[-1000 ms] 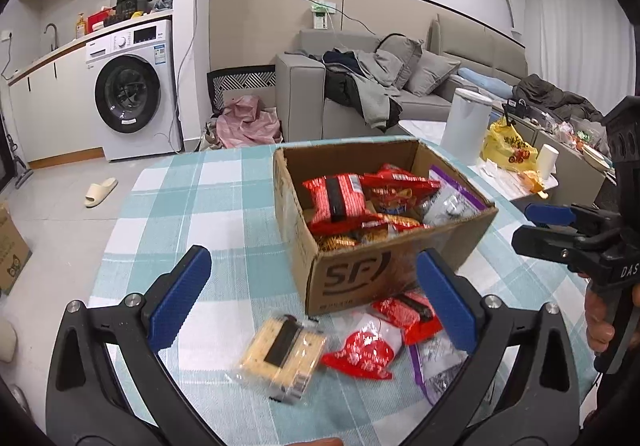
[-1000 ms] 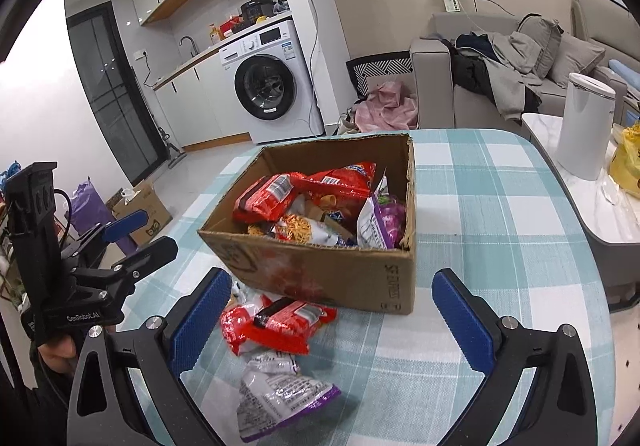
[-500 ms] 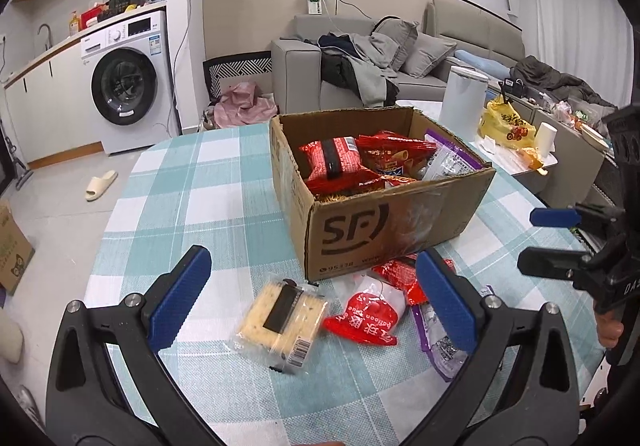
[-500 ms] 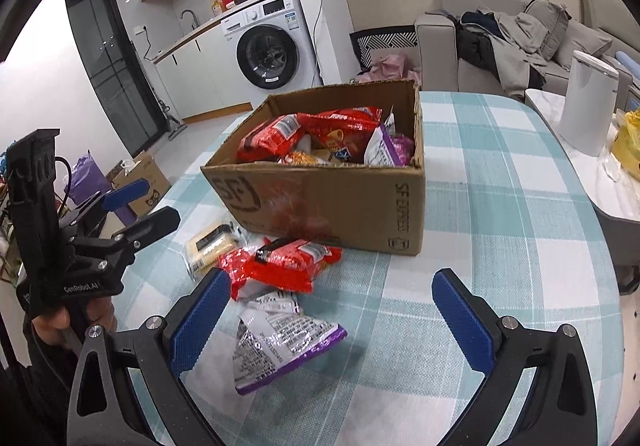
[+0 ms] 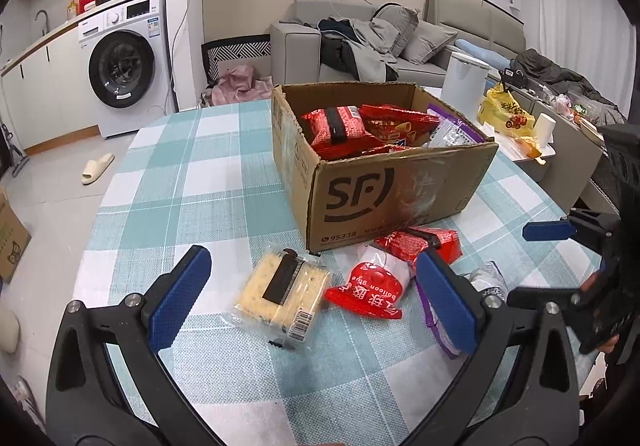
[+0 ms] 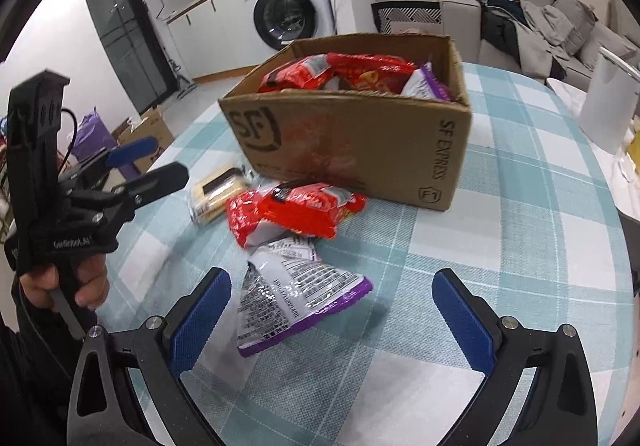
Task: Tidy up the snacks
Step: 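Move the left tool to the clear cracker pack while the right tool approaches the white-purple bag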
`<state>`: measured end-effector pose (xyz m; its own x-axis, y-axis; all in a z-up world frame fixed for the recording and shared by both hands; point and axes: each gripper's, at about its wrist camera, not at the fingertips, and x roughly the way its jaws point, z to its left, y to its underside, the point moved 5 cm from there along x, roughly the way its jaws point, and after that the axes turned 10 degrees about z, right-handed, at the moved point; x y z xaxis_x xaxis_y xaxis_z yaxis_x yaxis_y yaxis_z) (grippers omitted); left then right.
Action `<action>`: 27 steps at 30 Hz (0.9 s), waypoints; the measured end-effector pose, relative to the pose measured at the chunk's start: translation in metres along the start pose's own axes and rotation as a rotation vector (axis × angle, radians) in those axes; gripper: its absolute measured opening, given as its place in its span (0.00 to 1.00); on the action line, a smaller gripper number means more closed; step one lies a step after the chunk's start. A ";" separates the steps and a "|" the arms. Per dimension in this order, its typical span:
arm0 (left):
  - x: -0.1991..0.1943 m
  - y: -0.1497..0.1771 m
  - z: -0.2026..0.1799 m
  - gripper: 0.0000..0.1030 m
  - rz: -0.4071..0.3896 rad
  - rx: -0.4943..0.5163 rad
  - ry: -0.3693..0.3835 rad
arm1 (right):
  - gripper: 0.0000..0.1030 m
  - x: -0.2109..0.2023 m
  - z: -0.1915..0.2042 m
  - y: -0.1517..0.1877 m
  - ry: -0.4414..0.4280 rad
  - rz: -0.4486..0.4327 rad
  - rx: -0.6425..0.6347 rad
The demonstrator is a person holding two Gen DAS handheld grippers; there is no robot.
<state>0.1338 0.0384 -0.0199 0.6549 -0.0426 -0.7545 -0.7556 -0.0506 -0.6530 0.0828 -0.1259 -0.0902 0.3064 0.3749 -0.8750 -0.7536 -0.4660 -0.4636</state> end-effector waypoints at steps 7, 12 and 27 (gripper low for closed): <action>0.006 -0.001 0.005 0.99 0.005 -0.003 -0.008 | 0.99 0.017 0.006 0.003 -0.010 0.040 -0.018; 0.016 0.002 0.009 0.99 0.026 -0.011 -0.012 | 0.99 0.026 -0.003 0.008 0.022 0.084 -0.025; 0.043 0.010 0.011 0.99 0.087 -0.012 -0.012 | 0.99 0.028 -0.017 0.011 0.013 0.086 -0.015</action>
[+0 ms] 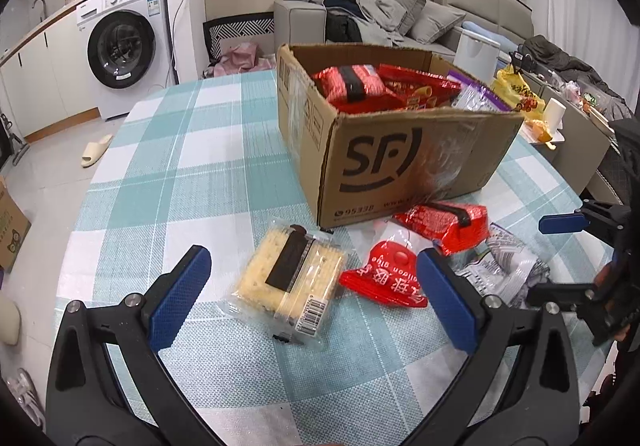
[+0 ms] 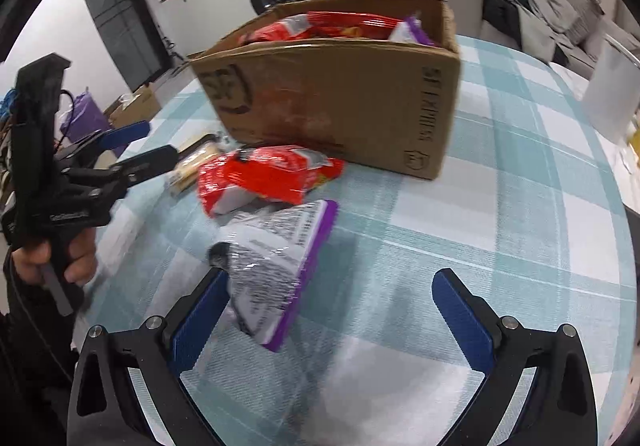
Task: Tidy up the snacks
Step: 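Move the left tool to the clear cracker pack while the right tool approaches the white-purple bag, then close the left tool on the cracker pack while the right tool closes on the white-purple bag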
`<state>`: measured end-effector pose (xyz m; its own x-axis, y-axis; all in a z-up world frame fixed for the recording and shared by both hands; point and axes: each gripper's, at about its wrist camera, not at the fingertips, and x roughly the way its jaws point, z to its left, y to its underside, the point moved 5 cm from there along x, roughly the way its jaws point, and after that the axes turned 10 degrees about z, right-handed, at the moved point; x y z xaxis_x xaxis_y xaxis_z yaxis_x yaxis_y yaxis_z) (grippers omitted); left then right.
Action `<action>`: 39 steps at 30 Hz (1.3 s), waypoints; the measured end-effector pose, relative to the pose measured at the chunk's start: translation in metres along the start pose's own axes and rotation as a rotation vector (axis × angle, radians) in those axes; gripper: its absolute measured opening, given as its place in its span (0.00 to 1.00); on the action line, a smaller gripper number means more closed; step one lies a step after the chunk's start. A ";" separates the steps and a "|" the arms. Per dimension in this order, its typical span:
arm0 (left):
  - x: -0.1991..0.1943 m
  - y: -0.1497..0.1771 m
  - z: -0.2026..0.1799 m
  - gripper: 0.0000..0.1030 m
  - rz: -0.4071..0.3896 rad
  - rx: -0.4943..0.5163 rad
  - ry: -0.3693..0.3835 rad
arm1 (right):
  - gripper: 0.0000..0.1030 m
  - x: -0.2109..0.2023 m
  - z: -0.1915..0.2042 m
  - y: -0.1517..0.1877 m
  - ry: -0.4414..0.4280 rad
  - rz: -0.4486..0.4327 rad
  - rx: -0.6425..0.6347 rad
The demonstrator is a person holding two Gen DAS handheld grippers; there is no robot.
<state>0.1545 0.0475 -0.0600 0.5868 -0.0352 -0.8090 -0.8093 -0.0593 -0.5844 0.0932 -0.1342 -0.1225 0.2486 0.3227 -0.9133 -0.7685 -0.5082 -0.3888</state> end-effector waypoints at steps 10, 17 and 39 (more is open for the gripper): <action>0.022 0.003 0.012 0.99 0.058 -0.007 -0.055 | 0.99 0.022 0.015 0.000 -0.067 0.041 0.007; 0.041 0.007 0.026 0.99 0.110 -0.028 -0.085 | 0.98 0.020 0.017 -0.003 -0.087 0.017 0.016; 0.059 0.011 0.031 0.65 0.148 -0.024 -0.018 | 0.70 0.008 0.025 -0.007 -0.149 -0.039 0.019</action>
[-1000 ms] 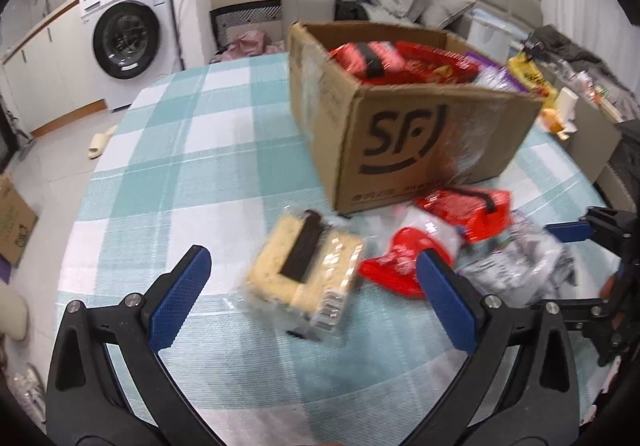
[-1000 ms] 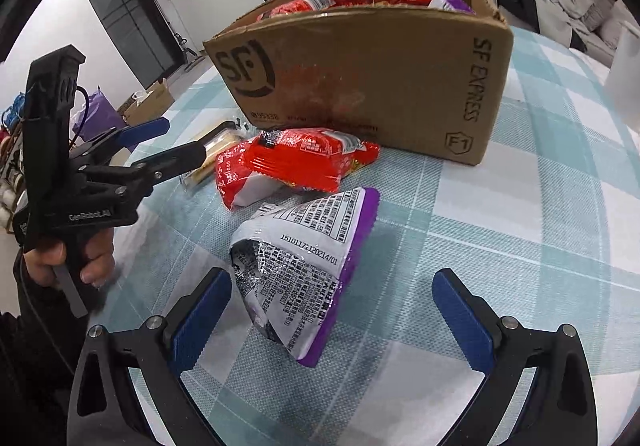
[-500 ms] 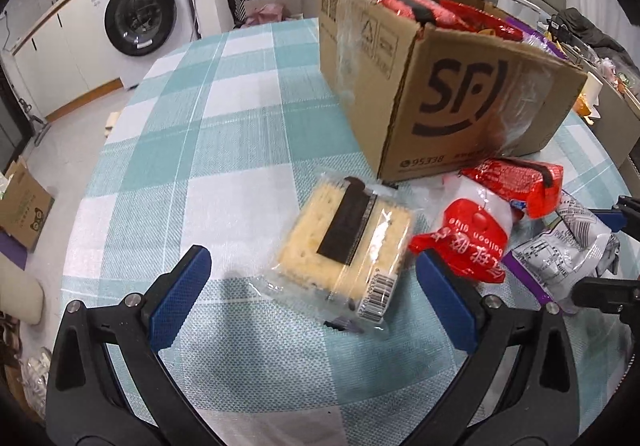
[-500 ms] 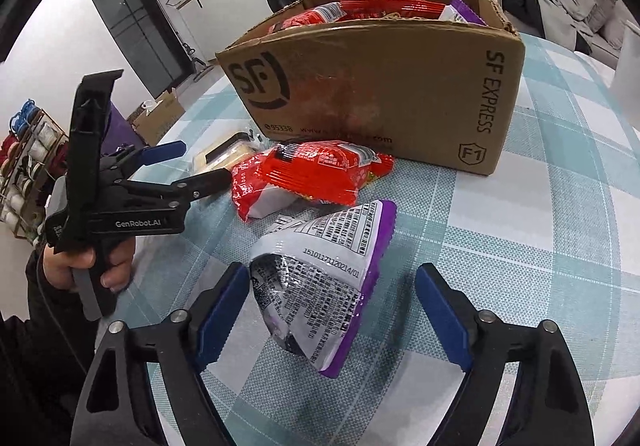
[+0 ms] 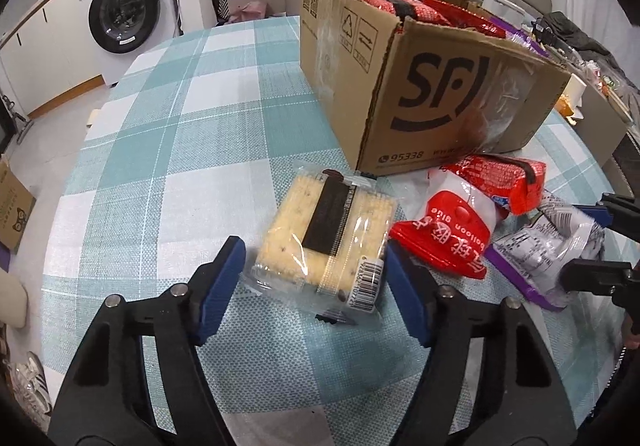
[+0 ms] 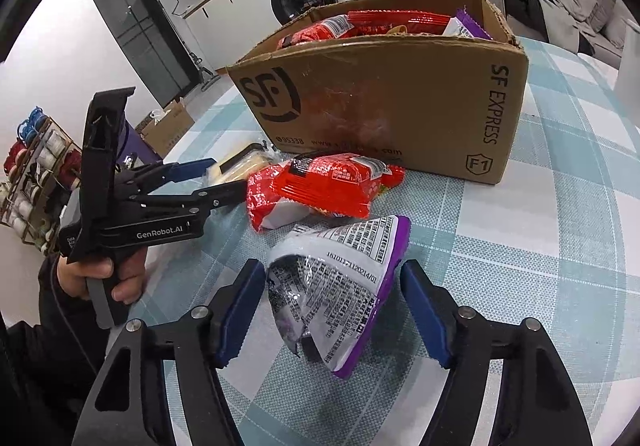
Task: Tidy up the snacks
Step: 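Close the left tool on the cracker pack while the right tool closes on the white-purple bag, then lift both held snacks and carry them over the cardboard box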
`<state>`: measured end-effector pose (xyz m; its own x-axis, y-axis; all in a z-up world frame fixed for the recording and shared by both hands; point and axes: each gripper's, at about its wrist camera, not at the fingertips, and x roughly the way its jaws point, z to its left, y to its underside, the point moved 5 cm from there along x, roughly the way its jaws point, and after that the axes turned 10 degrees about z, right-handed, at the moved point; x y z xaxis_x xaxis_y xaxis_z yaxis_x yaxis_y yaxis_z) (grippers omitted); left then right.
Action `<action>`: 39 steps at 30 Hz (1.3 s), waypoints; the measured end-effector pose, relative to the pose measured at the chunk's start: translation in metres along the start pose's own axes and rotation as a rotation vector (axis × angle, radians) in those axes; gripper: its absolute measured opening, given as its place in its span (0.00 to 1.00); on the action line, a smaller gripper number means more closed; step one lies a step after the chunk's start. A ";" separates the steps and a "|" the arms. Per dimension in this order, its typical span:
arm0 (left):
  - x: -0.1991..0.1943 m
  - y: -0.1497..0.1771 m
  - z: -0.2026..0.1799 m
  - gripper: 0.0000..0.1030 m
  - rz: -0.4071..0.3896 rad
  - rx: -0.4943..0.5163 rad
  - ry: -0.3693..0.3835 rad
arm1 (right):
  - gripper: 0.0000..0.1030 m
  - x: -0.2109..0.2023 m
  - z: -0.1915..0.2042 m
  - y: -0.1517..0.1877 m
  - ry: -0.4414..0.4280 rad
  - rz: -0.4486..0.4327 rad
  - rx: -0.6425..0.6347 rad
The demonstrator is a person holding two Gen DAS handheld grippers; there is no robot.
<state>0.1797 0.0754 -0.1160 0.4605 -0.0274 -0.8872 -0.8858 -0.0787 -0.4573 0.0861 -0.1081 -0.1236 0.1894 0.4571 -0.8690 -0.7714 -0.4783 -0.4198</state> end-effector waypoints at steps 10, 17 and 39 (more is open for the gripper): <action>-0.010 0.004 -0.007 0.55 -0.010 0.018 0.024 | 0.64 -0.002 -0.001 0.000 -0.037 -0.005 0.007; -0.021 0.005 -0.010 0.55 -0.032 0.007 0.040 | 0.49 -0.001 0.000 0.000 -0.053 -0.012 0.016; -0.068 0.002 -0.019 0.55 -0.137 -0.001 0.073 | 0.39 -0.050 -0.009 -0.003 -0.037 -0.126 0.001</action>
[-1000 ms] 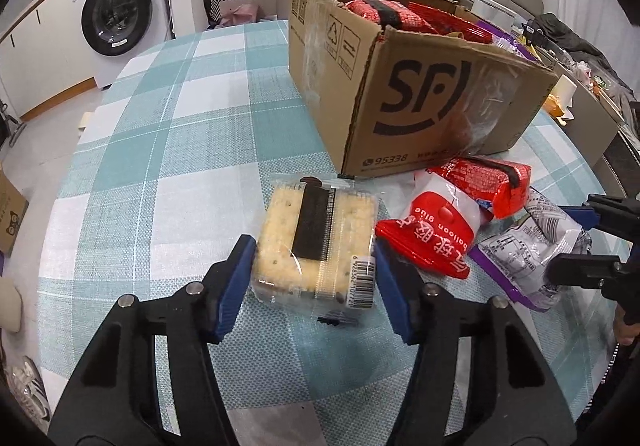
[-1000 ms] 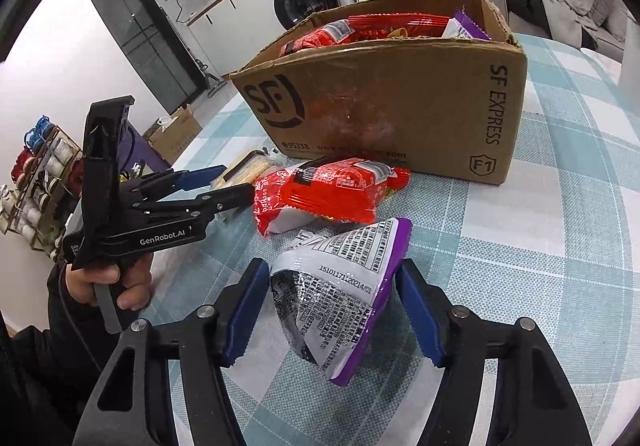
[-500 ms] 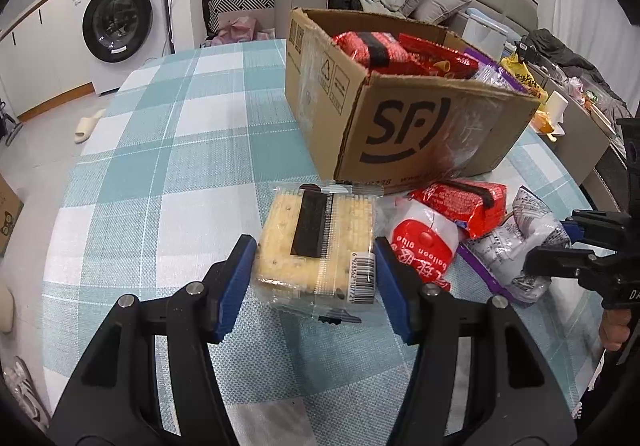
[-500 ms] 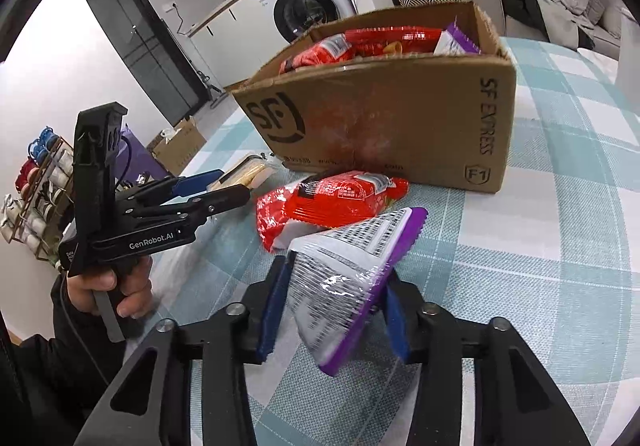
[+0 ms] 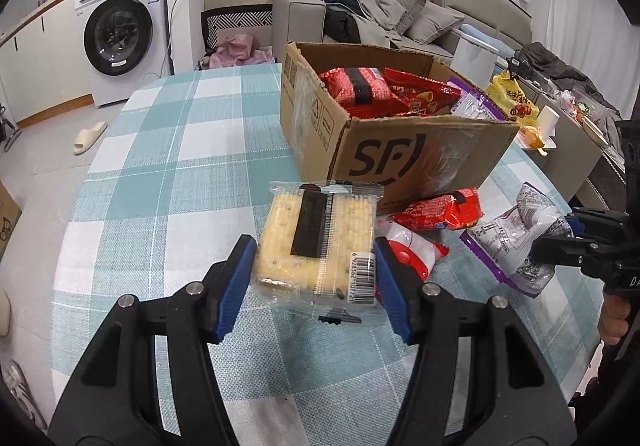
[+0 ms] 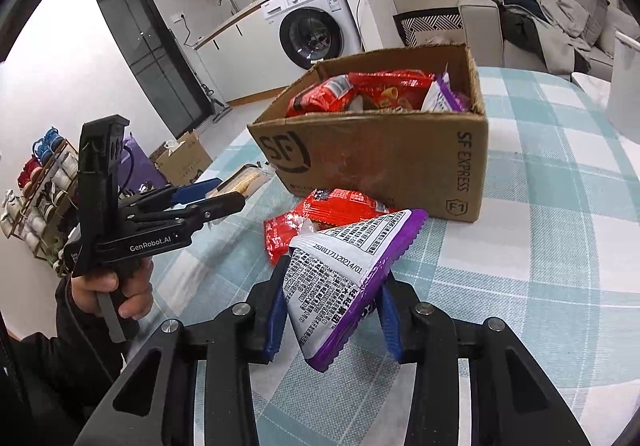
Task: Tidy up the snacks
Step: 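Lift both held snacks and carry them over the cardboard box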
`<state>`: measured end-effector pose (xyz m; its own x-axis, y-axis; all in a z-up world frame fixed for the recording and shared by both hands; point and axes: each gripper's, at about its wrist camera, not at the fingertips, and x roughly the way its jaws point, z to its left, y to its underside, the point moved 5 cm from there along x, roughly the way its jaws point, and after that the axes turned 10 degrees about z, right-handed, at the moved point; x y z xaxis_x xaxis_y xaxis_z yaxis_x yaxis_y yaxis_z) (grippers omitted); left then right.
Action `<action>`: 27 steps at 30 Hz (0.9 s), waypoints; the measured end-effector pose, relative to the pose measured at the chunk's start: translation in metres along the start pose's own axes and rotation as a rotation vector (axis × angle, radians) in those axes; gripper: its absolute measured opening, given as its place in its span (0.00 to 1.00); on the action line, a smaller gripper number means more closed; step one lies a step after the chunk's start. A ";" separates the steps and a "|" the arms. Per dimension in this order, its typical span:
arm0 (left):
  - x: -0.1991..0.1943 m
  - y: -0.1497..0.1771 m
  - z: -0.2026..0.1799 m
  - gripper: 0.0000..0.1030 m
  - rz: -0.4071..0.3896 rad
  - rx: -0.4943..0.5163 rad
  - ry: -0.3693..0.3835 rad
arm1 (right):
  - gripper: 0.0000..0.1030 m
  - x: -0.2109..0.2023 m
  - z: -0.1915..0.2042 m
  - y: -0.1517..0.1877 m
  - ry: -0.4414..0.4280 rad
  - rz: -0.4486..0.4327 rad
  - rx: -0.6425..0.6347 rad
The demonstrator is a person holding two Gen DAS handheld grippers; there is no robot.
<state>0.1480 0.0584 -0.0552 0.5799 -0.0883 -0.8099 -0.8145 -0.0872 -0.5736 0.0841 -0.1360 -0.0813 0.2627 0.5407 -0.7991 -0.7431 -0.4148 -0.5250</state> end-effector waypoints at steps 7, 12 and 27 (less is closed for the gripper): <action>-0.017 -0.002 -0.003 0.55 -0.037 0.000 0.000 | 0.39 -0.013 0.001 -0.004 -0.008 -0.035 -0.005; -0.030 -0.004 -0.005 0.55 -0.065 -0.003 0.001 | 0.39 -0.024 0.003 -0.009 -0.023 -0.077 -0.005; -0.063 -0.012 -0.020 0.55 -0.146 0.015 0.001 | 0.39 -0.061 -0.010 -0.020 -0.037 -0.233 0.073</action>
<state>0.1218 0.0449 0.0058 0.6926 -0.0767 -0.7173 -0.7213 -0.0843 -0.6875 0.0888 -0.1677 -0.0253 0.4102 0.6429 -0.6469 -0.7082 -0.2224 -0.6700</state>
